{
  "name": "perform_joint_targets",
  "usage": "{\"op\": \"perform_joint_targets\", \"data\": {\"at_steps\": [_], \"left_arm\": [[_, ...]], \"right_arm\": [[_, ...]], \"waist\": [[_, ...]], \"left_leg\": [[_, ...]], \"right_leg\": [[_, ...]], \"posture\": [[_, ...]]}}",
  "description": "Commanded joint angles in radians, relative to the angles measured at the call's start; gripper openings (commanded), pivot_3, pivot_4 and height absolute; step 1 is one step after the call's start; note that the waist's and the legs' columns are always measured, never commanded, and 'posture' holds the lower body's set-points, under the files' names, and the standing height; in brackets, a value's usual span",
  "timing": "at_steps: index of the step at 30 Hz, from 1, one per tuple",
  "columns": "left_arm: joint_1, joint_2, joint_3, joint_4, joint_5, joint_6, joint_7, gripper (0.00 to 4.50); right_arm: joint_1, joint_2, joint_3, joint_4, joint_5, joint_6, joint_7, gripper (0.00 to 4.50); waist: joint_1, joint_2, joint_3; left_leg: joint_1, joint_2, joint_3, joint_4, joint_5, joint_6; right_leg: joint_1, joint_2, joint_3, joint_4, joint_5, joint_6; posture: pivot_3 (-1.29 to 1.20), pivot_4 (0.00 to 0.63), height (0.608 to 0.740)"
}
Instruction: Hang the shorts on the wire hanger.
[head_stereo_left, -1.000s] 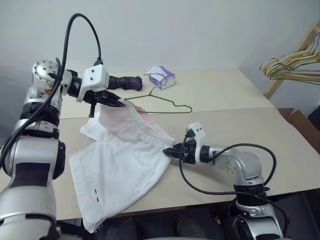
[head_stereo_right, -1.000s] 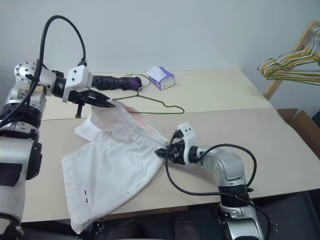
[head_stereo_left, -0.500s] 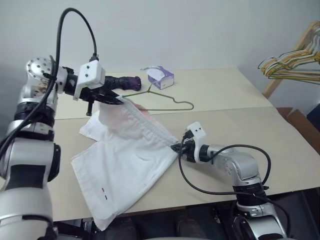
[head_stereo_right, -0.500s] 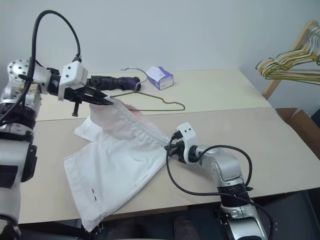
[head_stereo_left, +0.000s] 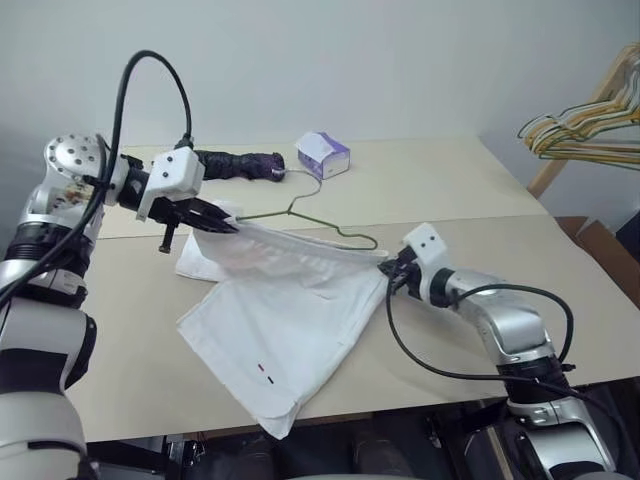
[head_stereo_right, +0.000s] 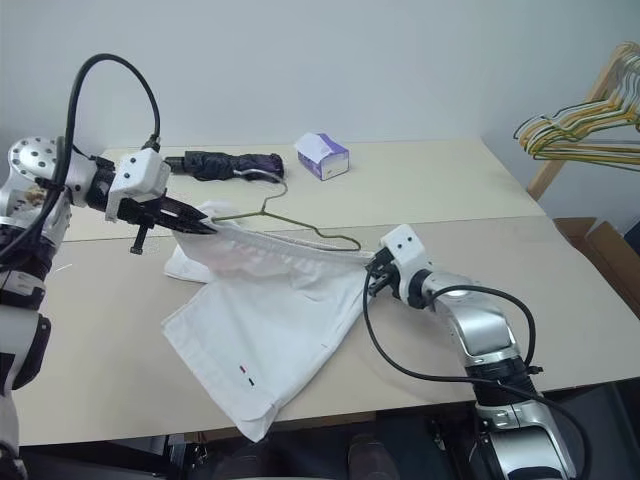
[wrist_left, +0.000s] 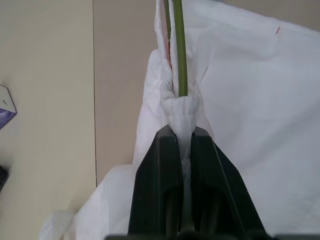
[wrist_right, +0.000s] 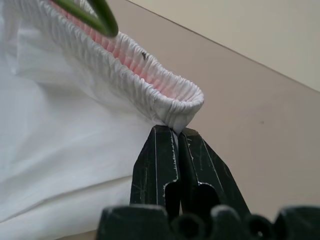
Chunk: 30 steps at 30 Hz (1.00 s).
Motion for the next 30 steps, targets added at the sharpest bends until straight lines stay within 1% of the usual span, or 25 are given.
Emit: {"op": "perform_joint_targets", "data": {"at_steps": [1, 7, 11, 13, 16, 18, 21, 24, 26, 30], "left_arm": [[-0.013, 0.017, 0.032, 0.032, 0.036, -0.021, -0.003, 0.00], [-0.019, -0.014, 0.050, 0.072, 0.091, -0.060, -0.003, 0.00], [-0.043, -0.069, 0.120, 0.105, 0.124, -0.070, 0.009, 0.00], [-0.053, -0.087, 0.145, 0.110, 0.141, -0.072, 0.015, 0.00], [-0.067, -0.102, 0.170, 0.128, 0.176, -0.086, 0.021, 0.00], [-0.072, -0.108, 0.182, 0.135, 0.194, -0.096, 0.024, 0.00], [-0.074, -0.119, 0.202, 0.137, 0.213, -0.095, 0.029, 0.00], [-0.071, -0.120, 0.219, 0.130, 0.230, -0.095, 0.052, 0.00], [-0.070, -0.123, 0.237, 0.126, 0.230, -0.081, 0.053, 0.00], [-0.042, -0.119, 0.238, 0.104, 0.255, -0.086, 0.032, 0.00]], "right_arm": [[0.005, -0.044, -0.036, -0.033, -0.049, -0.064, -0.015, 0.03], [-0.019, -0.108, -0.018, -0.125, -0.088, -0.155, 0.025, 0.03], [-0.090, -0.193, 0.076, -0.149, -0.282, -0.378, 0.021, 0.03], [-0.152, -0.201, 0.088, -0.167, -0.298, -0.392, 0.051, 0.03], [-0.224, -0.244, 0.147, -0.160, -0.391, -0.450, 0.110, 0.03], [-0.265, -0.246, 0.173, -0.155, -0.411, -0.436, 0.155, 0.03], [-0.313, -0.237, 0.208, -0.175, -0.399, -0.364, 0.260, 0.03], [-0.334, -0.267, 0.275, -0.185, -0.474, -0.329, 0.344, 0.03], [-0.332, -0.276, 0.290, -0.185, -0.508, -0.348, 0.358, 0.03], [-0.387, -0.203, 0.257, -0.180, -0.499, -0.264, 0.356, 0.03]], "waist": [[0.000, 0.000, 0.000], [0.002, 0.000, 0.000], [0.001, 0.000, 0.000], [-0.001, 0.000, 0.000], [-0.003, 0.000, 0.000], [-0.004, 0.000, 0.000], [-0.004, 0.000, 0.000], [-0.003, 0.000, 0.000], [0.001, 0.000, 0.000], [-0.001, 0.000, 0.000]], "left_leg": [[0.000, 0.000, 0.000, 0.000, 0.000, 0.000], [0.000, 0.000, 0.001, 0.000, 0.000, 0.000], [0.000, 0.000, 0.002, 0.001, 0.000, 0.000], [0.000, 0.000, 0.002, 0.001, 0.000, 0.000], [0.000, 0.000, 0.002, 0.000, 0.000, 0.000], [0.000, 0.001, 0.002, 0.000, 0.000, 0.000], [0.000, 0.001, 0.002, 0.001, 0.000, 0.000], [0.000, 0.001, 0.002, 0.001, 0.000, 0.000], [0.000, 0.001, 0.002, 0.001, 0.000, 0.000], [0.000, 0.001, 0.002, 0.001, 0.000, 0.000]], "right_leg": [[0.000, 0.000, 0.000, 0.000, 0.000, 0.000], [0.000, 0.000, 0.000, 0.000, 0.000, 0.000], [0.000, 0.000, 0.000, 0.000, 0.000, 0.000], [0.000, 0.000, 0.000, 0.000, 0.000, 0.000], [-0.001, 0.000, 0.000, 0.000, 0.000, 0.000], [-0.001, 0.001, 0.000, 0.000, 0.000, 0.000], [0.000, 0.001, 0.000, 0.000, 0.000, 0.000], [0.000, 0.001, 0.000, 0.000, 0.000, 0.000], [0.000, 0.001, 0.000, 0.000, 0.000, 0.000], [-0.001, 0.001, 0.000, 0.000, 0.000, 0.000]], "posture": [[-0.08, 0.000, 0.740], [-0.09, 0.000, 0.740], [-0.11, 0.000, 0.740], [-0.11, 0.000, 0.740], [-0.11, 0.000, 0.740], [-0.11, 0.000, 0.740], [-0.10, 0.000, 0.740], [-0.10, 0.000, 0.740], [-0.09, 0.000, 0.740], [-0.09, 0.000, 0.740]]}}
